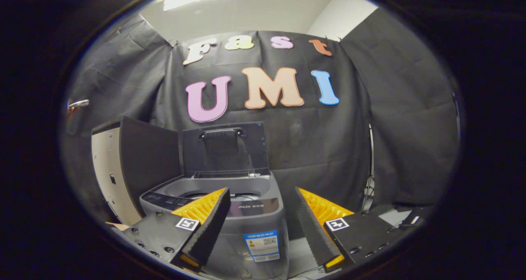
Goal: Put the clothes into the washing machine and then close the washing machine lid.
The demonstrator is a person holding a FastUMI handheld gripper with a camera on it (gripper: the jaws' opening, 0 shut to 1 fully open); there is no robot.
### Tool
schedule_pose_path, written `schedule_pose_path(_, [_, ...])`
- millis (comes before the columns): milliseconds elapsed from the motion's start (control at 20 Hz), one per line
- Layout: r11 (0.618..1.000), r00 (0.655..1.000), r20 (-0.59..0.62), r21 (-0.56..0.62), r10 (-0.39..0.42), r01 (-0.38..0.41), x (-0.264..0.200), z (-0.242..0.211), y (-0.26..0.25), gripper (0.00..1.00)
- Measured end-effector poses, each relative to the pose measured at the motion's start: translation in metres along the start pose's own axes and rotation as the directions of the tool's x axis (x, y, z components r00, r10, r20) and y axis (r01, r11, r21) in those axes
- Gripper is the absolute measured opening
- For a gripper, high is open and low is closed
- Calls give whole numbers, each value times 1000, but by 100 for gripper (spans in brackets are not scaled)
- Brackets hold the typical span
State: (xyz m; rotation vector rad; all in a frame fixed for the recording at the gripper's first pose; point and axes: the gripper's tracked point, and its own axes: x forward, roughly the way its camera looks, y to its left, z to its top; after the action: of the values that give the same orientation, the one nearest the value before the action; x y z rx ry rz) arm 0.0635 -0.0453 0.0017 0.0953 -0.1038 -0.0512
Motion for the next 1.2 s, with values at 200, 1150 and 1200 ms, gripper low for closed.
schedule_pose_path(200, [998,998,-40,-35,48,-50,-9,-8,19,96])
schedule_pose_path(1150, [997,997,-44,-47,65,-67,-9,1,26,95])
schedule_pose_path(1200, [996,998,-23,-59,64,-65,-2,9,27,95])
